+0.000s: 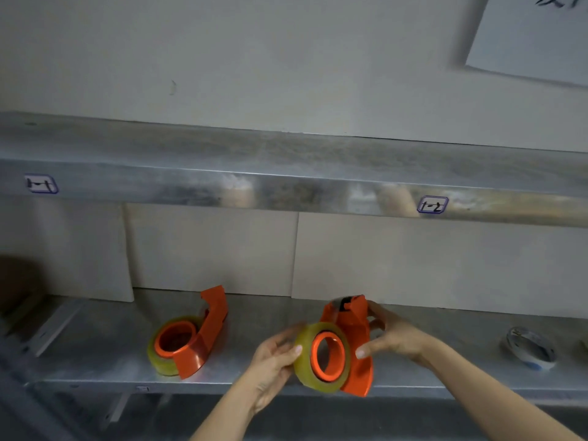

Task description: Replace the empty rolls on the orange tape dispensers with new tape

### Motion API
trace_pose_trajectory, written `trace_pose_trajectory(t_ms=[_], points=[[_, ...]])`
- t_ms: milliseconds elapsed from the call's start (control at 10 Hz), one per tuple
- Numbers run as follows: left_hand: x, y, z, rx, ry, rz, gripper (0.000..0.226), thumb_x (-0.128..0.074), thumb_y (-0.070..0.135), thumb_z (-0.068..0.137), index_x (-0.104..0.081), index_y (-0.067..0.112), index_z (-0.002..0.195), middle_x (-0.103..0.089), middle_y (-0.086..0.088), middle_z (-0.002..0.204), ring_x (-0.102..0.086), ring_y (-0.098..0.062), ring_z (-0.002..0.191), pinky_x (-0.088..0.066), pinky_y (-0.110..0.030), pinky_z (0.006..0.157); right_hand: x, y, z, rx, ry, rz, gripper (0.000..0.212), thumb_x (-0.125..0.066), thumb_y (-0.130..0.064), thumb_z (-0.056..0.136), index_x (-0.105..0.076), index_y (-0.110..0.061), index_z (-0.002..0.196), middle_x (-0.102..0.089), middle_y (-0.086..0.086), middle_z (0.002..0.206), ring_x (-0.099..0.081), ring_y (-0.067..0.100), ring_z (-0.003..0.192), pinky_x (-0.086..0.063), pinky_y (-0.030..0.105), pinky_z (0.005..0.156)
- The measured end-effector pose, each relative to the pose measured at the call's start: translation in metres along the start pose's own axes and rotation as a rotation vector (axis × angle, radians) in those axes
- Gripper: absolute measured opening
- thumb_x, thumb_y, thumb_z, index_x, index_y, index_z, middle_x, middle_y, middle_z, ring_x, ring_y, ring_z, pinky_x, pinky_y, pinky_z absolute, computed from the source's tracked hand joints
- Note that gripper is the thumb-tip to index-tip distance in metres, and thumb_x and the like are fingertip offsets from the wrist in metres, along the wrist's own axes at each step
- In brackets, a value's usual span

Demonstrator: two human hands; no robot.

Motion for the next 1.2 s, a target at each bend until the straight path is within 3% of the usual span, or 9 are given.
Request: trace_pose_trajectory(t_ms=[200,300,400,500,700,800,1000,1100,1200], points=[[0.008,-0.008,0.017,0.013,0.053,0.074,0.032,-0.056,-0.006,0.089,-0.06,0.006,0.118,-0.073,-0.017,0.108,-0.071,-0.024,0.098,-0.059,-0.027,0.083,-0.006,0.018,0.012,0.017,0.045,-0.066,0.105,-0.09,-0.04,0.041,-0.037,-0.033,0.132,-0.055,-0.013,0.12,-0.055,0.004,0.103,-0.045,0.007,0.067],[0.012,-0.005,0.022,0.012,0.1,0.195,0.028,-0.048,-0.002,0.096,-0.061,0.011,0.116,-0.073,-0.007,0.106,-0.07,-0.017,0.098,-0.057,-0.025,0.086,-0.006,0.021,0.016,0.027,0.054,-0.13,0.121,-0.09,-0.054,0.033,-0.034,-0.031,0.138,-0.053,-0.009,0.126,-0.056,0.006,0.102,-0.048,0.012,0.075],[0.021,-0.001,0.026,-0.026,0.161,0.448,0.029,-0.047,0.005,0.099,-0.061,0.021,0.119,-0.065,-0.009,0.125,-0.061,-0.02,0.117,-0.045,-0.036,0.108,-0.006,0.023,0.022,0.007,0.062,-0.132,0.134,-0.087,-0.062,0.033,-0.021,-0.033,0.146,-0.05,-0.008,0.13,-0.056,0.011,0.104,-0.051,0.027,0.088],[0.021,0.006,0.028,-0.062,0.209,0.726,0.032,-0.041,0.007,0.102,-0.056,0.015,0.129,-0.055,-0.001,0.133,-0.049,-0.012,0.124,-0.033,-0.013,0.103,-0.01,0.017,0.027,-0.014,0.052,-0.114,0.128,-0.087,-0.051,0.05,-0.005,-0.035,0.147,-0.045,-0.01,0.13,-0.052,0.005,0.103,-0.045,0.016,0.079],[0.021,0.008,0.034,-0.106,0.219,1.067,0.036,-0.038,0.016,0.104,-0.051,0.014,0.138,-0.052,-0.004,0.143,-0.045,-0.016,0.133,-0.026,-0.011,0.099,-0.018,0.007,0.039,-0.014,0.077,-0.128,0.113,-0.081,-0.049,0.061,-0.008,-0.039,0.147,-0.045,-0.013,0.126,-0.051,0.01,0.103,-0.043,0.015,0.076],[0.023,0.01,0.033,-0.096,0.236,1.057,0.039,-0.035,0.02,0.104,-0.045,0.016,0.142,-0.046,-0.004,0.149,-0.04,-0.016,0.138,-0.025,-0.015,0.105,-0.019,0.004,0.035,0.005,0.095,-0.146,0.109,-0.077,-0.053,0.064,-0.008,-0.038,0.147,-0.04,-0.013,0.138,-0.049,0.011,0.105,-0.042,0.018,0.079],[0.031,0.027,0.022,-0.133,0.237,1.188,0.045,-0.034,0.019,0.105,-0.032,0.015,0.149,-0.031,-0.002,0.158,-0.026,-0.015,0.146,-0.015,-0.018,0.114,-0.016,0.005,0.017,0.029,0.164,-0.149,0.141,-0.065,-0.086,0.033,-0.005,-0.032,0.149,-0.033,-0.008,0.15,-0.039,0.014,0.129,-0.034,0.03,0.103],[0.025,0.039,0.014,-0.157,0.194,1.265,0.052,-0.037,0.02,0.104,-0.02,0.014,0.153,-0.017,-0.002,0.162,-0.015,-0.014,0.15,-0.007,-0.013,0.111,-0.016,-0.003,0.002,0.017,0.153,-0.154,0.141,-0.068,-0.083,0.035,-0.005,-0.029,0.15,-0.027,-0.004,0.154,-0.026,0.017,0.141,-0.027,0.035,0.112],[0.012,0.052,-0.002,-0.166,0.126,1.432,0.066,-0.04,0.033,0.102,-0.003,0.015,0.155,0.0,-0.001,0.164,-0.003,-0.016,0.151,-0.003,-0.026,0.12,-0.02,-0.01,-0.015,0.025,0.172,-0.194,0.139,-0.068,-0.081,0.039,-0.004,-0.026,0.15,-0.02,-0.002,0.157,-0.019,0.017,0.144,-0.024,0.034,0.115]])
Point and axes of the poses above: each hand's wrist, its own z-axis towards the middle knuckle, its own x-axis out of the back of the hand, y = z × x, the point moved 8 cm from there along z, towards the middle knuckle
